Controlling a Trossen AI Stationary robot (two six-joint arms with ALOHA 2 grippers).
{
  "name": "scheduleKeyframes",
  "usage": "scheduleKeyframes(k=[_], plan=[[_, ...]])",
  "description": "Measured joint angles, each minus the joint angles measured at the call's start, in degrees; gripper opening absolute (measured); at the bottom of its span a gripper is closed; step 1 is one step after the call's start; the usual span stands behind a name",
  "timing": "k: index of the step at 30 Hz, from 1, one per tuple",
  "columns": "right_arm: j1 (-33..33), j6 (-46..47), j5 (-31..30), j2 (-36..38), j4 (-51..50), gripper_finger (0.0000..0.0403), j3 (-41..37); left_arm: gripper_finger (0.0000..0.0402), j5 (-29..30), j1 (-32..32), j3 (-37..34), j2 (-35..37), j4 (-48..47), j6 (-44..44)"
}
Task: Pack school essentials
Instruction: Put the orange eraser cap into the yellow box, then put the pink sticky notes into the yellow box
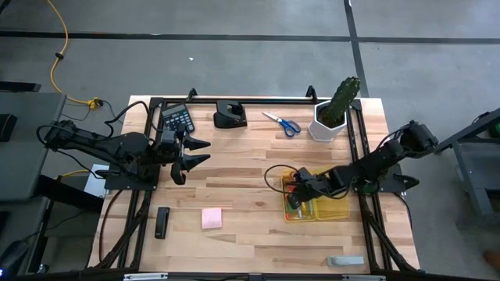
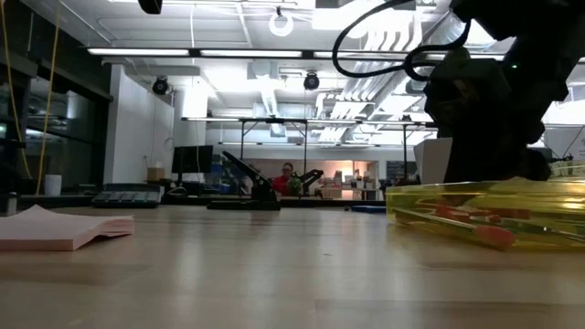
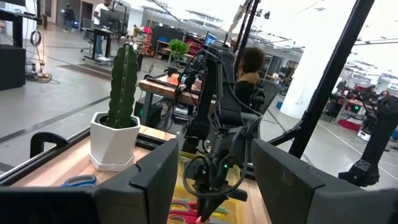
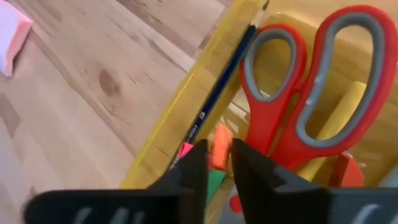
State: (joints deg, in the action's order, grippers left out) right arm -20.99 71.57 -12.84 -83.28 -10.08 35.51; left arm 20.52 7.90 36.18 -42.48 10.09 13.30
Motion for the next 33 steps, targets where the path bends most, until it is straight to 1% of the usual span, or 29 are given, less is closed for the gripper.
scheduleKeyframes(k=[4, 8, 12, 15, 17, 19, 21, 24, 26, 28, 30, 33], plan=[[0.00, -0.34, -0.56, 0.37, -0.76, 0.0109, 0.00, 0.0191, 0.00, 0.00, 0.00, 0.01, 0.00, 0.00], [0.02, -3.75, 0.43, 1.66, -1.65, 0.0169, -0.02, 0.0191, -0.01, -0.01, 0.00, 0.02, -0.01, 0.00], [0.50, -6.32, 0.35, 5.70, -1.87, 0.0204, -0.02, 0.0191, -0.01, 0.00, 0.00, 0.02, -0.09, 0.00], [1.52, -10.34, -2.92, 11.34, 0.80, 0.0212, -0.07, 0.0191, 0.01, 0.00, 0.00, 0.02, -0.11, 0.00], [2.78, -14.94, -6.34, 15.39, 6.79, 0.0212, -0.07, 0.0191, -0.01, 0.00, 0.00, 0.00, -0.09, 0.00], [4.28, -21.96, -9.92, 18.94, 15.12, 0.0213, -0.07, 0.0191, 0.01, -0.02, 0.00, 0.02, -0.02, 0.02], [5.73, -30.90, -12.13, 21.87, 23.78, 0.0213, -0.04, 0.0191, -0.01, -0.02, 0.00, 0.00, -0.03, 0.24], [7.36, -47.32, -12.49, 25.20, 34.48, 0.0213, 0.00, 0.0191, -0.01, 0.00, 0.00, 0.00, -0.02, 1.92], [7.61, -58.51, -12.37, 26.96, 38.16, 0.0213, 0.00, 0.0191, -0.01, 0.00, 0.00, 0.02, 0.00, 2.56], [7.61, -66.97, -12.35, 28.58, 38.99, 0.0213, 0.00, 0.0191, -0.01, 0.00, 0.00, 0.00, 0.05, 2.58], [7.61, -70.20, -12.22, 29.83, 39.03, 0.0213, 0.00, 0.0191, -0.01, -0.02, 0.00, 0.02, 0.23, 2.60], [7.61, -70.08, -12.20, 30.91, 39.05, 0.0213, 0.00, 0.0191, -0.01, 0.00, 0.00, 0.01, 0.33, 2.60]])
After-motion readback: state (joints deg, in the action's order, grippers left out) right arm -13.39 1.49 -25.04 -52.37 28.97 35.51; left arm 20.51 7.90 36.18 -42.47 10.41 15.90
